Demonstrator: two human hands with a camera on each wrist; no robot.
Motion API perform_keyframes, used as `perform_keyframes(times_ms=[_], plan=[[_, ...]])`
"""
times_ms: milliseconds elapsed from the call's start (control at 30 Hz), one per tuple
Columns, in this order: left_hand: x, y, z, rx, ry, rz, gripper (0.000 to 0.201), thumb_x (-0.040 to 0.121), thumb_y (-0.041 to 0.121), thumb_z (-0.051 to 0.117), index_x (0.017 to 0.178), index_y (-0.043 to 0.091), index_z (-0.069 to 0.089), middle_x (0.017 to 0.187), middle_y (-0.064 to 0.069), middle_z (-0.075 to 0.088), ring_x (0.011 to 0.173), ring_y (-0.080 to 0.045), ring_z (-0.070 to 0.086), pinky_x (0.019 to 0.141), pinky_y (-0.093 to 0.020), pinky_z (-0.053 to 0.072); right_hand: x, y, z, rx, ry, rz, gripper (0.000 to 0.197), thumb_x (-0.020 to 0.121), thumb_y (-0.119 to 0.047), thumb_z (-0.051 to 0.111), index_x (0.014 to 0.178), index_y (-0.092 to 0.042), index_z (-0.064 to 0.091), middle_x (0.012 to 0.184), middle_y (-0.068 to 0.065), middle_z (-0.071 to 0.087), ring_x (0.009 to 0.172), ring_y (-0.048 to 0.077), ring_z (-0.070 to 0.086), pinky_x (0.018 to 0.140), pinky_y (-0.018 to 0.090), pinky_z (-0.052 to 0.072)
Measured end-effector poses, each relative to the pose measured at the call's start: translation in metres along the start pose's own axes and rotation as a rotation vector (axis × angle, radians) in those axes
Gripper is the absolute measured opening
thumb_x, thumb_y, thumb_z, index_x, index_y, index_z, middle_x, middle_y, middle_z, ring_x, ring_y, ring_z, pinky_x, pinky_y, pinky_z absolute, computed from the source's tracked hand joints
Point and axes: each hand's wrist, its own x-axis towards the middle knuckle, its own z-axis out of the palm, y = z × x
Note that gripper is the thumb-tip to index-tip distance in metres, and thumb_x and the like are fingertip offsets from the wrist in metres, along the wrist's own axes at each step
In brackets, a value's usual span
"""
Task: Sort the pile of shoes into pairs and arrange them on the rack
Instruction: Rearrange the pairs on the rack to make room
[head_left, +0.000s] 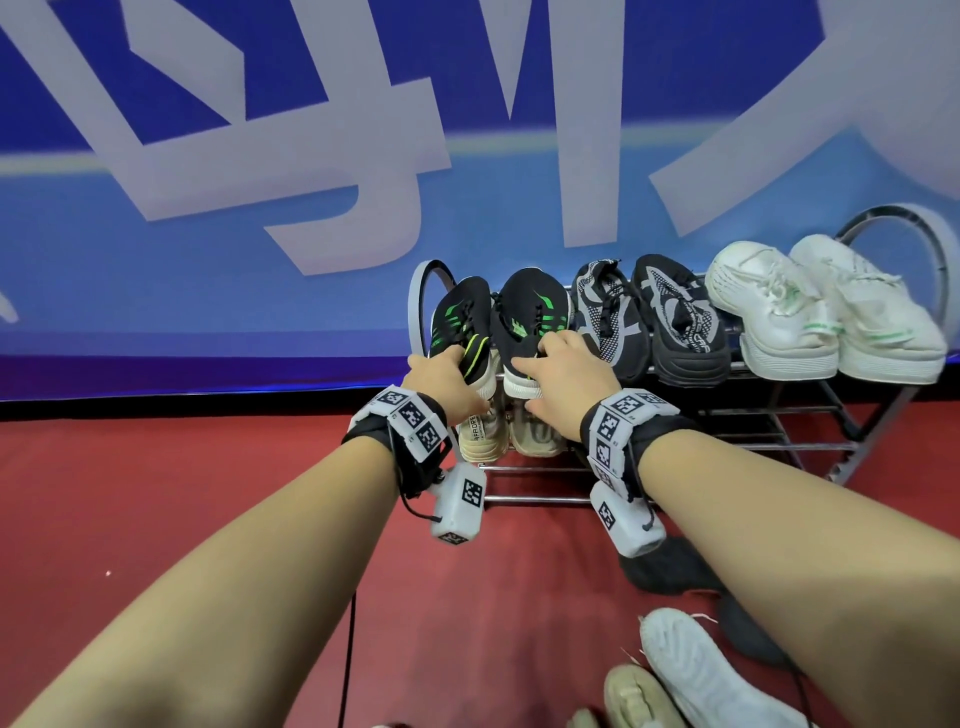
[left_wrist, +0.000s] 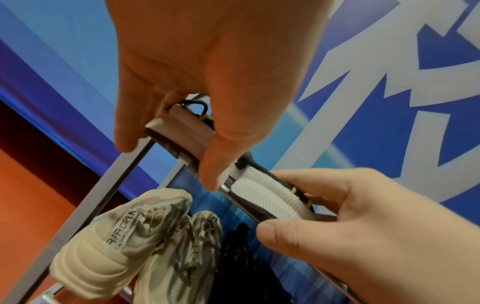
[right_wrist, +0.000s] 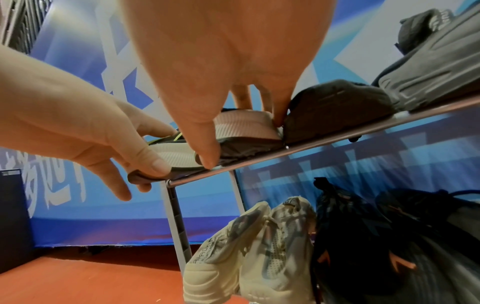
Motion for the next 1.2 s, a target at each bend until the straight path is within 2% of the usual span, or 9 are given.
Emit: perform_keyframes(times_ms=[100,233,500,600,667,900,967,1033,1200], plan=[[0.001,-0.003,0.003,-0.059,0.066,0.027,0.046,0.071,0.035,0.081,0.106,0.022,0.054,0.115,-0.013,0.046,0.078,-0.02,0.046,0.067,-0.03,0.043,-0.002,0.0,0.002,0.017,0.024,-0.016,0.04,0.089,-0.028,0.061,0.128,-0.033,0.055,0.125,0.002,0.045,0.133,0.026,0.03,0.081,0.039,0.052],[0.002,-0.007,0.004,-0.102,0.107,0.043,0.048,0.068,0.036,0.084,0.102,0.02,0.054,0.11,-0.012,0.046,0.068,-0.012,0.04,0.065,-0.027,0.039,-0.002,0.0,0.003,0.05,0.06,-0.044,0.038,0.089,-0.03,0.064,0.126,-0.03,0.058,0.124,0.002,0.047,0.134,0.026,0.03,0.085,0.04,0.052],[-0.002,-0.01,0.003,-0.046,0.097,0.062,0.047,0.074,0.044,0.08,0.108,0.026,0.052,0.111,-0.006,0.038,0.067,-0.018,0.053,0.063,-0.028,0.043,0.004,-0.01,0.011,0.099,0.088,-0.008,0.041,0.084,-0.037,0.07,0.124,-0.029,0.061,0.124,0.0,0.048,0.13,0.021,0.034,0.084,0.037,0.049],[-0.006,-0.011,0.008,0.015,0.136,0.055,0.051,0.075,0.051,0.075,0.113,0.027,0.051,0.115,-0.007,0.04,0.088,-0.026,0.057,0.068,-0.033,0.047,0.007,-0.01,0.011,0.08,0.038,-0.011,0.046,0.085,-0.039,0.068,0.128,-0.026,0.056,0.128,0.002,0.046,0.131,0.023,0.033,0.089,0.037,0.045],[-0.007,-0.01,0.009,0.084,0.165,0.037,0.057,0.075,0.055,0.072,0.12,0.028,0.051,0.118,-0.009,0.041,0.108,-0.031,0.048,0.077,-0.038,0.045,0.008,-0.008,0.009,0.052,-0.002,-0.047,0.052,0.087,-0.038,0.066,0.134,-0.024,0.05,0.134,0.004,0.044,0.133,0.025,0.033,0.097,0.039,0.04],[-0.013,0.018,0.0,0.157,0.211,-0.068,0.051,0.079,0.049,0.065,0.117,0.019,0.048,0.13,-0.012,0.04,0.12,-0.034,0.039,0.092,-0.045,0.04,0.003,-0.001,-0.008,0.098,-0.087,-0.108,0.07,0.088,-0.032,0.059,0.15,-0.027,0.029,0.138,0.002,0.046,0.133,0.027,0.034,0.108,0.042,0.036],[-0.013,0.031,-0.009,0.09,0.302,-0.021,0.049,0.081,0.043,0.063,0.121,0.018,0.049,0.136,-0.011,0.039,0.123,-0.034,0.039,0.096,-0.045,0.039,-0.002,0.003,-0.017,0.15,-0.031,-0.109,0.069,0.089,-0.028,0.057,0.151,-0.026,0.027,0.142,0.003,0.045,0.135,0.026,0.033,0.111,0.043,0.033],[-0.015,0.048,-0.019,0.007,0.356,0.09,0.047,0.079,0.027,0.061,0.124,0.019,0.051,0.137,-0.011,0.042,0.124,-0.035,0.039,0.099,-0.043,0.039,-0.009,0.012,-0.026,0.182,0.012,-0.086,0.067,0.089,-0.024,0.057,0.151,-0.025,0.029,0.143,0.005,0.044,0.137,0.026,0.031,0.112,0.044,0.032],[-0.035,0.103,-0.016,-0.044,0.238,0.31,0.029,0.081,0.03,0.059,0.11,0.029,0.065,0.123,-0.006,0.053,0.119,-0.034,0.043,0.098,-0.044,0.042,-0.034,0.055,-0.043,0.105,0.087,0.052,0.067,0.086,-0.024,0.059,0.148,-0.024,0.034,0.145,0.008,0.041,0.139,0.028,0.029,0.113,0.045,0.031]])
